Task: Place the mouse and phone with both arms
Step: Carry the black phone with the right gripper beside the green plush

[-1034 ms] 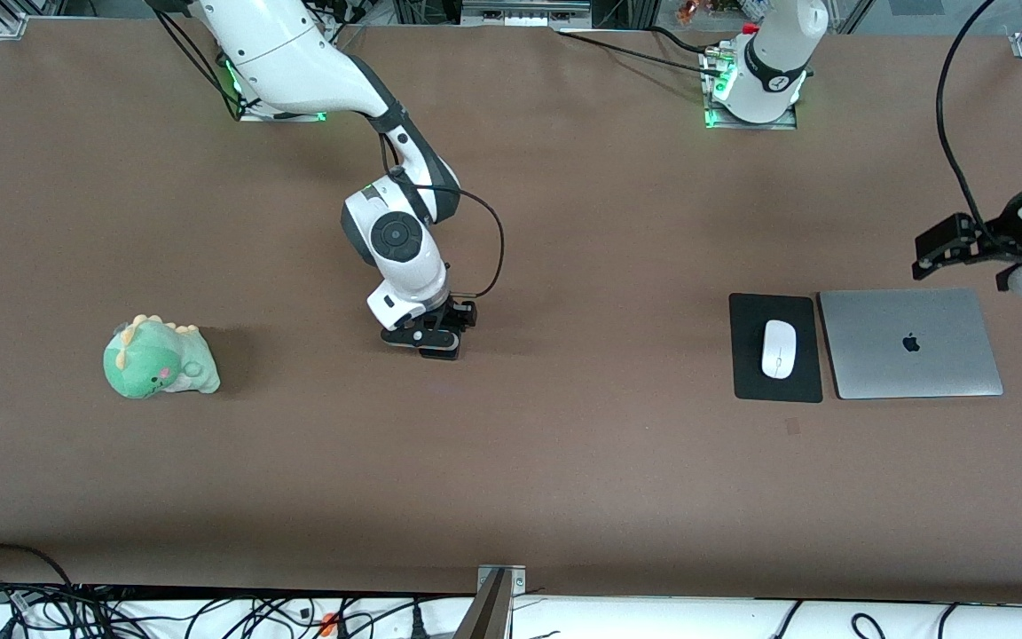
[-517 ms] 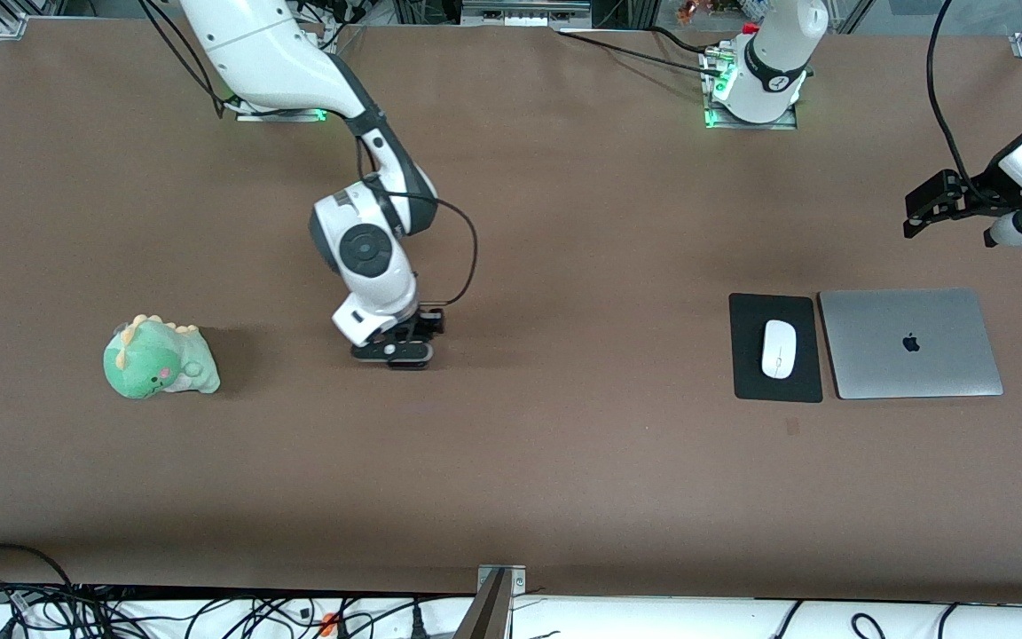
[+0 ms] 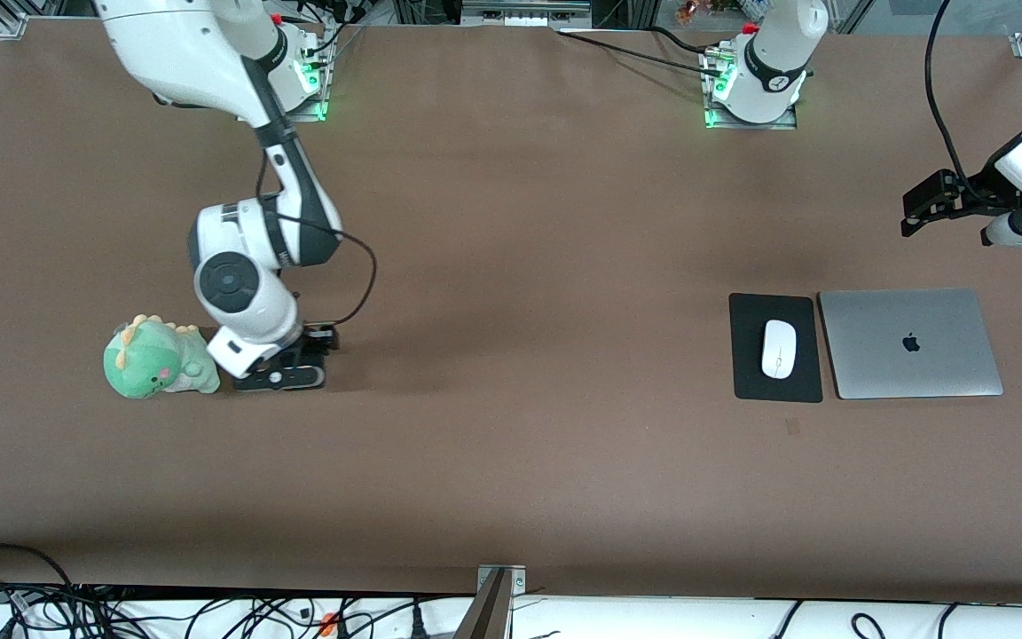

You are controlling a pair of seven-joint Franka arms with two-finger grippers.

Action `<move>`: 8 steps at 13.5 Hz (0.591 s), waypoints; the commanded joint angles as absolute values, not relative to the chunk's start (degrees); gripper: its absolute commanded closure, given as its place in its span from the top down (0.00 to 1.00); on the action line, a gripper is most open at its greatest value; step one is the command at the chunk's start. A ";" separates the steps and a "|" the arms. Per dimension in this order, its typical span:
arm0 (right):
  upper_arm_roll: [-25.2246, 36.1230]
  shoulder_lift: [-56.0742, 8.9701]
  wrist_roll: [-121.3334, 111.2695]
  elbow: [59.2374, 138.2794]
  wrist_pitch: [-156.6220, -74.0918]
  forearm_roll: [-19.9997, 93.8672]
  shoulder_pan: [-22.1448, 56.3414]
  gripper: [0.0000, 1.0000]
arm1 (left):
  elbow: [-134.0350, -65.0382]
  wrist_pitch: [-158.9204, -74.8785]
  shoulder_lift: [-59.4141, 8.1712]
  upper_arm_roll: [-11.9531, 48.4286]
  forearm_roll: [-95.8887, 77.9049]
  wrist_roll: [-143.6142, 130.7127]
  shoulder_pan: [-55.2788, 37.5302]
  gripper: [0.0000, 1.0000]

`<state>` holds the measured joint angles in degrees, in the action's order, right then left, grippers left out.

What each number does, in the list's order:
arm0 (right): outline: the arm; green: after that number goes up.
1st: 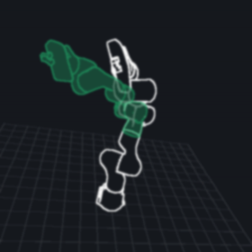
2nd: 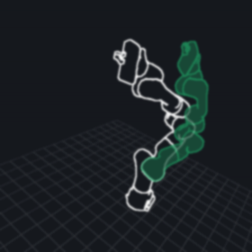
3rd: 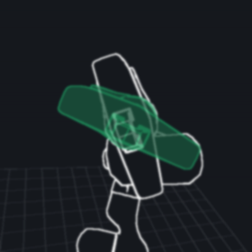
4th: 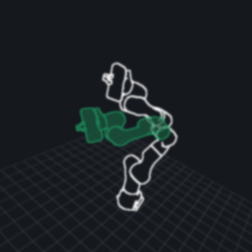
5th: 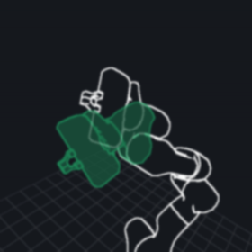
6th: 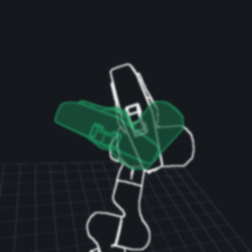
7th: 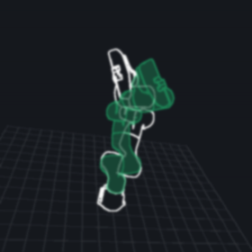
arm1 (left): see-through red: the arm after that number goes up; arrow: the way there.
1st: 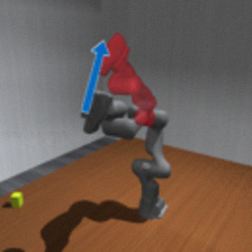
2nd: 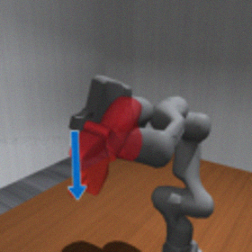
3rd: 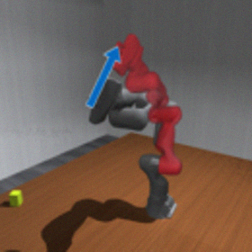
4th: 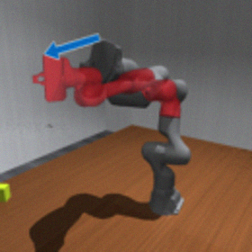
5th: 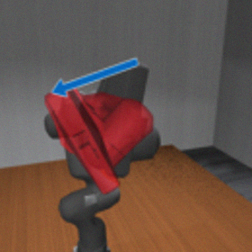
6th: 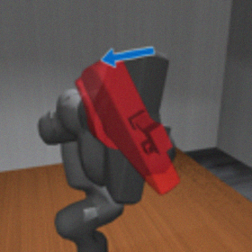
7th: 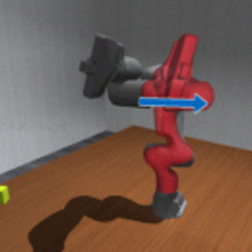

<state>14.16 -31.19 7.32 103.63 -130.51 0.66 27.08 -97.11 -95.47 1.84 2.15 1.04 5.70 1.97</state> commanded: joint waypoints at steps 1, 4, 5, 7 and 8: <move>13.45 -29.35 0.64 107.49 -130.96 4.54 22.34 0.42 | -96.42 -95.10 1.93 2.28 0.44 5.71 1.76 1.00; 13.54 -30.14 -3.42 108.02 -131.39 8.35 20.83 0.42 | -96.42 -94.83 2.02 2.29 0.44 5.71 1.76 1.00; 13.54 -30.58 -3.60 108.45 -132.09 8.35 20.74 0.42 | -96.42 -94.75 2.02 2.46 0.44 5.54 1.76 1.00; 13.45 -31.63 -3.60 110.03 -135.77 8.35 20.74 0.43 | -96.42 -94.75 2.11 2.55 0.44 5.45 1.67 1.00; 13.45 -32.25 -3.60 110.74 -137.36 8.35 20.74 0.43 | -96.33 -94.75 2.02 2.55 0.44 5.45 1.67 1.00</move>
